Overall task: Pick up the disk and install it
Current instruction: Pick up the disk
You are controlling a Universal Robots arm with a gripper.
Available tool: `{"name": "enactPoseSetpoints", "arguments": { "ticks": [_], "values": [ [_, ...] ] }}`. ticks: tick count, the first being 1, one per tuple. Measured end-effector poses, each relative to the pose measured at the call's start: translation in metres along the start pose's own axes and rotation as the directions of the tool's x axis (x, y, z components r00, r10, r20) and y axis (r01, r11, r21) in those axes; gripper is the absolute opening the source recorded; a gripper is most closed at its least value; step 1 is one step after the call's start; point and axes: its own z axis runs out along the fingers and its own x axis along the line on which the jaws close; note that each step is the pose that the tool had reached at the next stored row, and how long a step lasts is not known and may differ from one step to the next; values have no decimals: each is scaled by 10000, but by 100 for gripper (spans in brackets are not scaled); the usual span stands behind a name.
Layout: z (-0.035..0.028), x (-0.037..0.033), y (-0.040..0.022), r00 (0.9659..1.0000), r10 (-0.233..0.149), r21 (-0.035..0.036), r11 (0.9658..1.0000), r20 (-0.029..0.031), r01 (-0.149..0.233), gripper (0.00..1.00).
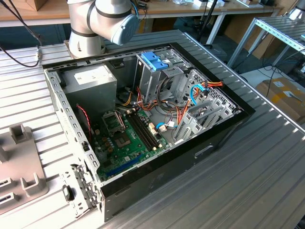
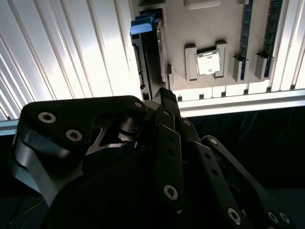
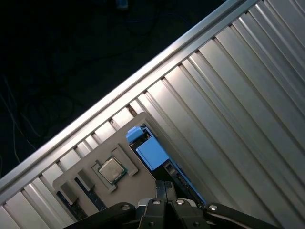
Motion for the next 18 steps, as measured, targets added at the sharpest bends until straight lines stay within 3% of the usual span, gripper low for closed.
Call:
{"name": "enactPoseSetpoints", "arguments": {
  "ticks": [6, 9, 12, 18],
  "values": [
    [0, 0, 0, 9976, -692, -4, 9976, -9, 692, 11],
    [1, 0, 0, 9938, -1114, -7, 9938, -14, 1114, 11],
    [1, 0, 0, 9873, -1591, -11, 9873, -20, 1591, 11],
    [1, 0, 0, 9860, -1668, -10, 9860, -23, 1668, 11]
  ]
}}
